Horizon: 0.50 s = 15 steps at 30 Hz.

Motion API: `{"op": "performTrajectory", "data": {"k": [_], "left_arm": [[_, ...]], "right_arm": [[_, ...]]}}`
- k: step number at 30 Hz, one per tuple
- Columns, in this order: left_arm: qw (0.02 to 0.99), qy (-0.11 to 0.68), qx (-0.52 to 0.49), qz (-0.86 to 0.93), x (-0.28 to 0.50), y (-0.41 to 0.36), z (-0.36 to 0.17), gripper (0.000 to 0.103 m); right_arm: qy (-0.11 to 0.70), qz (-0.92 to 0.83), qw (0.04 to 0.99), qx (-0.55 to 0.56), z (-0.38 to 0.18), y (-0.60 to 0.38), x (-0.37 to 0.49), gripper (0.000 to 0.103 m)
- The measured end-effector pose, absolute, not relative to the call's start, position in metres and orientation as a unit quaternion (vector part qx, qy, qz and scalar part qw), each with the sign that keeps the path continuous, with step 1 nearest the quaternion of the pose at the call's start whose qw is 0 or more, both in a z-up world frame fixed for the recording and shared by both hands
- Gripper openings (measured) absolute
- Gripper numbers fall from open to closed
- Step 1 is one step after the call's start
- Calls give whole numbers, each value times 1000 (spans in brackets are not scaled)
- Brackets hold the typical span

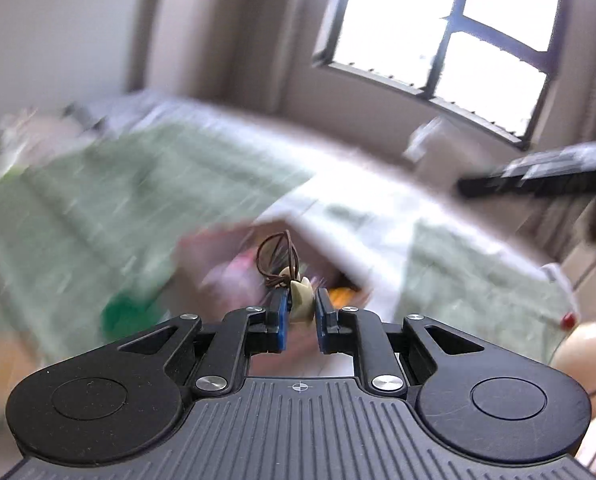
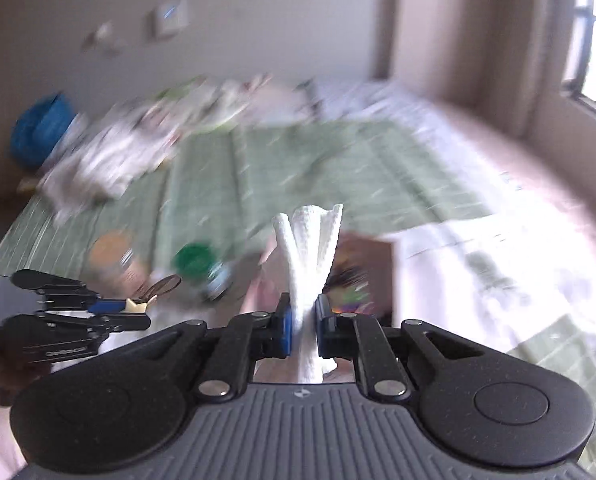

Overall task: Organize soft objects
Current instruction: 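Carry cloth and star charm over the pink box and open both grippers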

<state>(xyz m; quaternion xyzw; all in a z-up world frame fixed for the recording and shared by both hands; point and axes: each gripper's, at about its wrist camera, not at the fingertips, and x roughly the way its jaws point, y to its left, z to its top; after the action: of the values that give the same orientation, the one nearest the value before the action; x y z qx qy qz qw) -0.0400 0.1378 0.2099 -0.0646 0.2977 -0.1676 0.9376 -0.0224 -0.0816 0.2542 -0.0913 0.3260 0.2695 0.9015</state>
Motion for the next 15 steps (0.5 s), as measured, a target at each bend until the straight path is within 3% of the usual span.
{"op": "performTrajectory", "data": {"k": [4,8,15], "left_arm": [[940,285,-41,-183,24,100,225,21],[930,328,-76,-150,92,107,192,23],[921,350,-138,-103,97,157,124,22]], "right_arm": [[313,260,910,-78,258,-98,8,11],[329,262,906,-56,242,-88,58,11],[418,250,873,-38,147,-36,158,11]]}}
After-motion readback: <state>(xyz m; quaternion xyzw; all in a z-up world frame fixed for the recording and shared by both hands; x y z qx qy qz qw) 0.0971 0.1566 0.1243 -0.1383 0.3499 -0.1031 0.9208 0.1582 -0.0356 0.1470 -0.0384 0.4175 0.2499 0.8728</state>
